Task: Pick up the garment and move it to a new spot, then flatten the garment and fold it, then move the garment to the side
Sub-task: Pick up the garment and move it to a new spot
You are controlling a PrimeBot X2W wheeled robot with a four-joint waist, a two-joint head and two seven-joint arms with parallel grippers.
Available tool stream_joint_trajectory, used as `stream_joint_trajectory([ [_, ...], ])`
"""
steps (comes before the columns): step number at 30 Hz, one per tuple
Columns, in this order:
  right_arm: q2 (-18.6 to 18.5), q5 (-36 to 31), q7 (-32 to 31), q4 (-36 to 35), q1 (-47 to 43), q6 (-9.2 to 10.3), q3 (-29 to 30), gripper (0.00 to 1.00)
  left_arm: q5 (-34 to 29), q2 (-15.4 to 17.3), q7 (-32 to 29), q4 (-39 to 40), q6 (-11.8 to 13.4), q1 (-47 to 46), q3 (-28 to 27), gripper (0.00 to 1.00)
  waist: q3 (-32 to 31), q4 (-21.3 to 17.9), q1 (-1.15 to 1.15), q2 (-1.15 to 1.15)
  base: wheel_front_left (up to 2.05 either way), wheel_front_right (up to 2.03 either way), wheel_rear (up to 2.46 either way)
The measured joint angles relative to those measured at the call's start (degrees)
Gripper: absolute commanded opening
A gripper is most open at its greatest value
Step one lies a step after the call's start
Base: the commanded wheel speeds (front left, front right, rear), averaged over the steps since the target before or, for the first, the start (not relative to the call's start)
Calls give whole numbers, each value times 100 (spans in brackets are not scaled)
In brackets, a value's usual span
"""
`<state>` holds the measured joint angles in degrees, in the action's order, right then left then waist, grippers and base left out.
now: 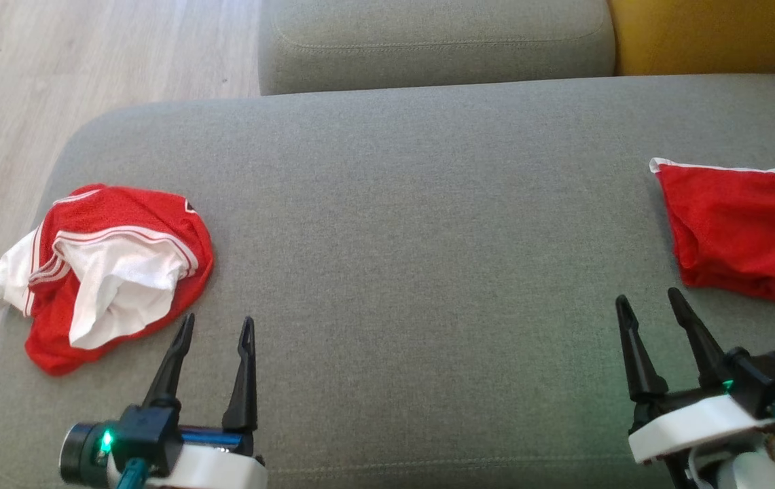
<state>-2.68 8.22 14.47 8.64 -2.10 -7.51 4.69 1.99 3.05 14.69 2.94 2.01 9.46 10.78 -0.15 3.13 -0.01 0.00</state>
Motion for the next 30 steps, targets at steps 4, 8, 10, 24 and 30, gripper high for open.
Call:
stream_joint_trajectory([
  [4, 0, 0, 0, 13, 0, 0, -54, 100, 0, 0, 0, -76, 1, 1, -31, 100, -22, -8, 0, 0, 0, 0, 0],
  [8, 1, 9, 0, 29, -2, 0, -87, 100, 1, 0, 0, -154, 11, 21, -42, 100, -43, 0, 0, 0, 0, 0, 0],
  [10, 1, 35, 0, 32, -9, 0, -110, 100, 1, 0, 0, -197, 18, 45, -42, 100, -52, 19, 0, 0, 0, 0, 0],
  [24, 9, 34, 0, 74, -240, 0, -290, 100, 73, 0, 0, -336, 53, 57, -24, 100, -157, 627, 1, 0, 0, 0, 0],
  [30, 23, 34, 0, 78, -348, 0, -385, 100, 73, 1, 0, -324, 71, 62, -27, 100, -191, 1129, 1, 0, 0, 0, 0],
])
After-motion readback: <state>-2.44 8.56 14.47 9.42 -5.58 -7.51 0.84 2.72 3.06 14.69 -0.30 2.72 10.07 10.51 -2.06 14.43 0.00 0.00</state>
